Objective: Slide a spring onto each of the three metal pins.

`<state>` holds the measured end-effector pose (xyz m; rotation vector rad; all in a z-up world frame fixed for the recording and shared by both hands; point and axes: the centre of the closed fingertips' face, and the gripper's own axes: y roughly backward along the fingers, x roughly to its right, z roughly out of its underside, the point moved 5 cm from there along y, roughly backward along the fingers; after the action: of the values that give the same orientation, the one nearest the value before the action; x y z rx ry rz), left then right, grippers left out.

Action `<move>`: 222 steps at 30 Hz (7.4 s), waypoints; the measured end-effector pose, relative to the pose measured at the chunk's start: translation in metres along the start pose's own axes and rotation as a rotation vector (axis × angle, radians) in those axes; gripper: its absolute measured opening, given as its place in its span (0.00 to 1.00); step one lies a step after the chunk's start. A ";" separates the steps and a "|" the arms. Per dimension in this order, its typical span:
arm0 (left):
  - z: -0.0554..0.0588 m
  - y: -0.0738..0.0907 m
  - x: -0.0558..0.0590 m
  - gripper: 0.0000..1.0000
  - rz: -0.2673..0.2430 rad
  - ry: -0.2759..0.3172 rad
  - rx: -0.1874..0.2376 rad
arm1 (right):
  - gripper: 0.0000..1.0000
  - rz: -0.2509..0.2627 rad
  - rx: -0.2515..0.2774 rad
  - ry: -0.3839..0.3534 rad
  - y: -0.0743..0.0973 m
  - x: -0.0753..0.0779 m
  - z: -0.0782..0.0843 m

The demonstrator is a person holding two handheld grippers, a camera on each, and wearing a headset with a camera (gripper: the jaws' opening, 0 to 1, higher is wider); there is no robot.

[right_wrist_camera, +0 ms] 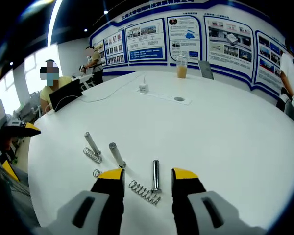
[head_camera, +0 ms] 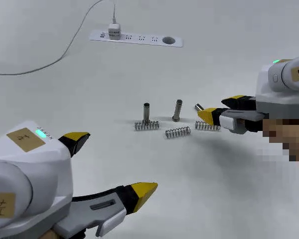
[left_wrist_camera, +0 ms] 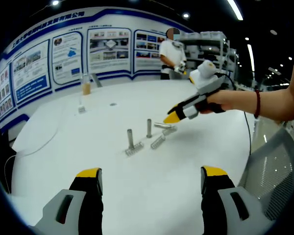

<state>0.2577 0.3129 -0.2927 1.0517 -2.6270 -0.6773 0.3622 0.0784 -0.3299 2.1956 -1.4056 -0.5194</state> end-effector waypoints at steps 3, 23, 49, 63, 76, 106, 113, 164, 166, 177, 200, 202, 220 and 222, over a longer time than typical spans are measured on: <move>0.001 -0.001 -0.001 0.84 -0.002 0.005 -0.001 | 0.37 -0.003 -0.008 0.009 -0.007 0.000 0.001; 0.002 -0.004 -0.002 0.81 0.003 -0.004 -0.005 | 0.24 0.015 -0.040 0.019 -0.042 0.008 0.003; 0.000 -0.002 -0.007 0.77 -0.009 -0.005 0.007 | 0.09 0.036 -0.078 -0.054 -0.051 0.016 0.006; -0.005 0.002 -0.002 0.75 0.004 -0.017 0.027 | 0.08 0.055 -0.018 -0.081 -0.032 0.017 -0.008; -0.012 0.007 0.001 0.75 0.005 -0.034 0.054 | 0.08 0.071 0.003 -0.013 -0.011 0.010 -0.016; -0.016 0.015 0.006 0.73 -0.005 -0.062 0.074 | 0.09 0.076 -0.036 0.045 0.014 0.006 -0.005; -0.016 0.015 0.004 0.73 -0.015 -0.071 0.072 | 0.09 0.075 -0.044 0.040 0.016 0.006 -0.004; -0.017 -0.051 -0.048 0.54 0.107 -0.159 0.017 | 0.61 -0.126 0.215 -0.013 0.060 -0.031 0.001; -0.017 -0.056 -0.049 0.53 0.118 -0.148 0.015 | 0.62 -0.134 0.220 -0.018 0.060 -0.033 0.002; -0.002 -0.089 -0.054 0.47 0.168 -0.251 -0.059 | 0.62 -0.147 0.196 -0.026 0.060 -0.040 0.018; 0.002 -0.130 -0.059 0.27 0.271 -0.293 -0.087 | 0.62 -0.146 0.143 -0.070 0.050 -0.045 0.042; 0.002 -0.131 -0.060 0.25 0.278 -0.292 -0.096 | 0.62 -0.143 0.144 -0.074 0.050 -0.044 0.042; 0.007 -0.131 -0.058 0.15 0.331 -0.324 -0.104 | 0.60 -0.110 0.129 -0.067 0.052 -0.040 0.043; 0.007 -0.132 -0.057 0.14 0.334 -0.333 -0.110 | 0.60 -0.107 0.127 -0.069 0.052 -0.039 0.043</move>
<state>0.3740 0.2717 -0.3672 0.4829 -2.9017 -0.9709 0.2847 0.0872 -0.3326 2.3852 -1.3963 -0.5621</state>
